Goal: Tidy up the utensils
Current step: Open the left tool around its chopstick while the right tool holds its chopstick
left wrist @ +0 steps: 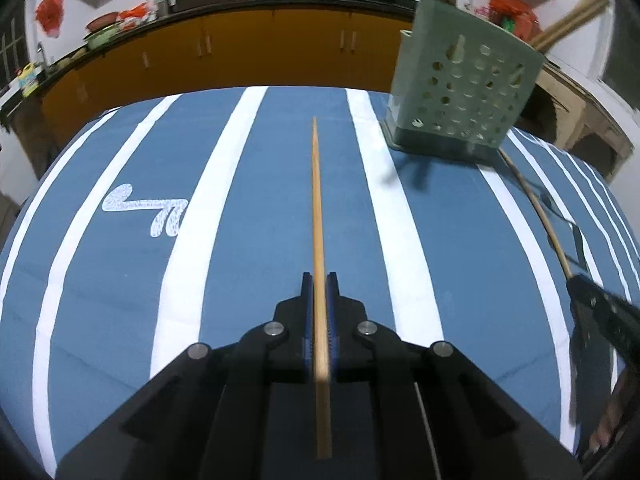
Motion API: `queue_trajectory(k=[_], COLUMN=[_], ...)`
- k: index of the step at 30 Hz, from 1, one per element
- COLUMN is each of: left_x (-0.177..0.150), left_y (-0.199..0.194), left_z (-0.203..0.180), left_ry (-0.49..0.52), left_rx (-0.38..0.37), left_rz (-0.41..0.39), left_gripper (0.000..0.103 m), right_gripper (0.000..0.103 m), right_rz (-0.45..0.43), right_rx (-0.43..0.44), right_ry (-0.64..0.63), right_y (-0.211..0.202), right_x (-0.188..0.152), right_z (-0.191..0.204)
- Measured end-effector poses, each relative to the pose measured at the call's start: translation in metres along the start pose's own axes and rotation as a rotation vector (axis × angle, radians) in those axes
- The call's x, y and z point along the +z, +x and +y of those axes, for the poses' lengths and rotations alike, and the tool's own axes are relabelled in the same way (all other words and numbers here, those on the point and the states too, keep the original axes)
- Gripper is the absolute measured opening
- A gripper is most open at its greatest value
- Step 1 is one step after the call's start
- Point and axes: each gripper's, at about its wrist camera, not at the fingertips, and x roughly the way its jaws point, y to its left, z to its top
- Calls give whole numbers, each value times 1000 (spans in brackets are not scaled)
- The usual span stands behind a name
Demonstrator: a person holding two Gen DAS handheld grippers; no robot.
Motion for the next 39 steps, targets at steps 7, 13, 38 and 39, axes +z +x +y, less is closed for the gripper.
queue_trajectory(k=[7, 13, 38, 39], left_x=[-5, -5, -14, -14], left_y=[-2, -2, -9, -9], left_z=[-11, -10, -11, -12], left_ry=[57, 56, 60, 60], left_rx=[28, 60, 51, 52], left_rz=[-10, -8, -6, -6], left_gripper=[19, 27, 27, 27], right_gripper=[8, 8, 9, 9], right_rz=[2, 2, 4, 4], right_rx=[-23, -26, -14, -14], right_ry=[-17, -20, -10, -10], right_y=[0, 0, -3, -3], right_x=[-1, -1, -4, -4], right_z=[4, 5, 4, 4])
